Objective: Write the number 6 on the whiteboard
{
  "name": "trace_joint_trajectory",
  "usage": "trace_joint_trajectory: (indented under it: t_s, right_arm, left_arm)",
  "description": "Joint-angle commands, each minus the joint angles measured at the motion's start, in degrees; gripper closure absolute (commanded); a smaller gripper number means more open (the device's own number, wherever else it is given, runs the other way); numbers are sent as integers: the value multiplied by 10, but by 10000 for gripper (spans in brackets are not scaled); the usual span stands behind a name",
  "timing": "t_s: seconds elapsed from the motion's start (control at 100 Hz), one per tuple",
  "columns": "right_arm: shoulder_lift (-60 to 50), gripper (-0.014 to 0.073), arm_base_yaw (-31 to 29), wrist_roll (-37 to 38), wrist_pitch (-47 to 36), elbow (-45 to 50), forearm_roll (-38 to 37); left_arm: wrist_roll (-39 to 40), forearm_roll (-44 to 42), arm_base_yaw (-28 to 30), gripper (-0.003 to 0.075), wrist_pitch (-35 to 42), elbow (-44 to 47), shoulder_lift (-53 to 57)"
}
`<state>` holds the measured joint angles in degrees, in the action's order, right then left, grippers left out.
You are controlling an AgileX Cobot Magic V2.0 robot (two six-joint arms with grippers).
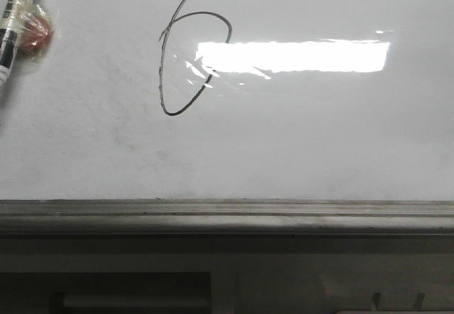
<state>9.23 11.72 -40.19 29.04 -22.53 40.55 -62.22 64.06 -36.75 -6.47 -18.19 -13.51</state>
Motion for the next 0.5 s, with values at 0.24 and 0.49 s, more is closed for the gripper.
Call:
trace_joint_trajectory:
  t_s: [0.24, 0.49]
  right_arm:
    - [-108, 658, -3, -10, -68, 63, 17]
    - [-108, 659, -3, -10, -70, 63, 17]
  left_arm:
    - [-3, 35, -1, 741, 60, 56, 147]
    - [-1, 54, -1, 740, 69, 56, 151]
